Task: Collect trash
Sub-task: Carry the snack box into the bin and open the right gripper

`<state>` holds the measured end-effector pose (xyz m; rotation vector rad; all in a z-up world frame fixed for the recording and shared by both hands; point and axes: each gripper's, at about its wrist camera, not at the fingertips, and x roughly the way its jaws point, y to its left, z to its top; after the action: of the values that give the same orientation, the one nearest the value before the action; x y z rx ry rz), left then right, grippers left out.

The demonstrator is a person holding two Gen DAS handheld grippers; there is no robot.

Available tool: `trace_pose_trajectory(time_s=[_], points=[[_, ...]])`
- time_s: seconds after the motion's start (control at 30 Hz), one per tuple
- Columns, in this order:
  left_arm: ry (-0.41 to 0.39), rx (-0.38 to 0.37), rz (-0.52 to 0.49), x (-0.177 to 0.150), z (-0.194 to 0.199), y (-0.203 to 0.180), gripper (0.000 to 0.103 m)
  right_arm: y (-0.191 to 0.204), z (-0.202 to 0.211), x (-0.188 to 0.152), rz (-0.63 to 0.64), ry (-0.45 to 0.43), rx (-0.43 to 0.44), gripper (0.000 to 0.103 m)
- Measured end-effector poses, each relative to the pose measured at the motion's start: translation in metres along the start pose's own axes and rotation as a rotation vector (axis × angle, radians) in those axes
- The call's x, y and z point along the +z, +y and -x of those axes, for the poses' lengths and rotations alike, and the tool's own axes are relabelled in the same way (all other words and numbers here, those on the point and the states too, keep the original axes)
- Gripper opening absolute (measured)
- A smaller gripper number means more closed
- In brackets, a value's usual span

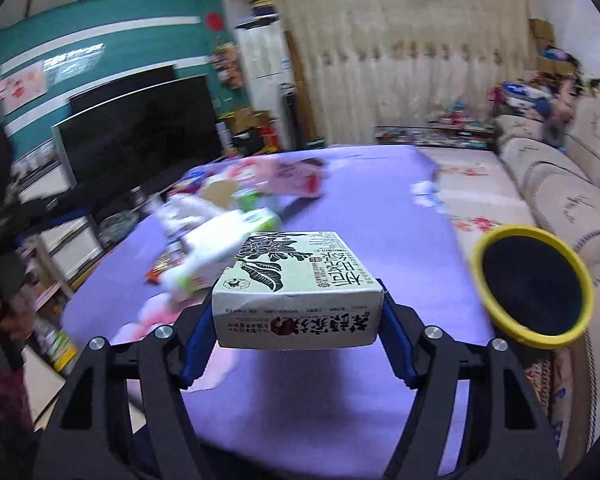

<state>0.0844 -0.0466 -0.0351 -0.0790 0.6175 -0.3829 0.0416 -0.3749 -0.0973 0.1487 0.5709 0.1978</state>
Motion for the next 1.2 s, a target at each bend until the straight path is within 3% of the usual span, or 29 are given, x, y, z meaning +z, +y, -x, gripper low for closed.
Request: trace_pose_trajectory(time_s=[0.23, 0.33, 0.43, 0.73, 0.83, 0.93, 1.2], points=[[0.035, -0.031, -0.028, -0.003, -0.017, -0.012, 0.098, -0.090, 0.002, 0.008, -0.154, -0.025, -0.236, 0.067], [0.048, -0.045, -0.048, -0.004, -0.026, -0.020, 0.098, -0.133, -0.006, 0.009, -0.222, -0.006, -0.380, 0.067], [0.065, -0.059, -0.063, -0.005, -0.038, -0.028, 0.098, -0.171, -0.020, 0.008, -0.280, 0.031, -0.461, 0.067], [0.118, -0.075, -0.088, -0.005, -0.068, -0.041, 0.098, -0.223, -0.065, 0.008, -0.331, 0.106, -0.539, 0.068], [0.125, -0.080, -0.096, -0.005, -0.074, -0.043, 0.098, -0.226, -0.073, 0.011, -0.337, 0.112, -0.548, 0.069], [0.131, -0.086, -0.107, -0.005, -0.078, -0.047, 0.098, -0.230, -0.074, 0.013, -0.347, 0.103, -0.548, 0.077], [0.168, -0.133, -0.134, -0.011, -0.093, -0.047, 0.098, -0.217, -0.064, 0.017, -0.339, 0.084, -0.530, 0.077]])
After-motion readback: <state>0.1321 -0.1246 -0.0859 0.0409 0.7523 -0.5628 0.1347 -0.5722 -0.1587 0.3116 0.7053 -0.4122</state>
